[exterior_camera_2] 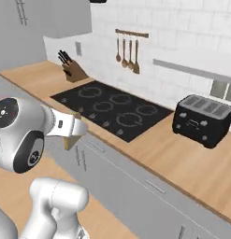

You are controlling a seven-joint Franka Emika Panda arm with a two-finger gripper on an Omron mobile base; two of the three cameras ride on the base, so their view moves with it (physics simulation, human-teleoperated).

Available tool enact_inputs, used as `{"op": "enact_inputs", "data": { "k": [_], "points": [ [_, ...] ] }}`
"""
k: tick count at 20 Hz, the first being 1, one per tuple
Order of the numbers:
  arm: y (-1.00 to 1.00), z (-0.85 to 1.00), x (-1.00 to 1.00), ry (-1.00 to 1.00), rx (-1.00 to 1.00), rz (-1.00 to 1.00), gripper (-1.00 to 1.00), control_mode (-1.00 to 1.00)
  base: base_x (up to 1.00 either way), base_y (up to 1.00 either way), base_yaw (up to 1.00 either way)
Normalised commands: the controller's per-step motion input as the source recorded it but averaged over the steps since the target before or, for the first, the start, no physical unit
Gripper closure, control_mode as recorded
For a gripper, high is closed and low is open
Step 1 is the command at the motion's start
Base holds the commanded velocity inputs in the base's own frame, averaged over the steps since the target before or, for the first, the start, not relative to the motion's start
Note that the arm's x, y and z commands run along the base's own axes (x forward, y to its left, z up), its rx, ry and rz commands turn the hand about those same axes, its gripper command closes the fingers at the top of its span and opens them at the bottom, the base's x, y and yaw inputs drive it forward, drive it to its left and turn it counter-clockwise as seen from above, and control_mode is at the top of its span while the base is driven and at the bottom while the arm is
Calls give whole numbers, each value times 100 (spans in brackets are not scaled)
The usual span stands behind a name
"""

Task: Start the toaster. Once the lever pops up, take the bread to the plate on the dining counter.

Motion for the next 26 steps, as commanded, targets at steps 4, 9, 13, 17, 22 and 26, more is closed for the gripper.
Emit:
{"op": "enact_inputs", "data": {
  "k": [4, 9, 13, 17, 22, 26],
  "points": [
    [0, 0, 0, 0, 0, 0, 100, 100, -21, 0, 100],
    [0, 0, 0, 0, 0, 0, 100, 100, -22, 0, 100],
    [0, 0, 0, 0, 0, 0, 100, 100, -22, 0, 100],
    [0, 0, 0, 0, 0, 0, 100, 100, -22, 0, 100],
    [0, 0, 0, 0, 0, 0, 100, 100, -21, 0, 100],
    [0, 0, 0, 0, 0, 0, 100, 100, -21, 0, 100]
  ]
}}
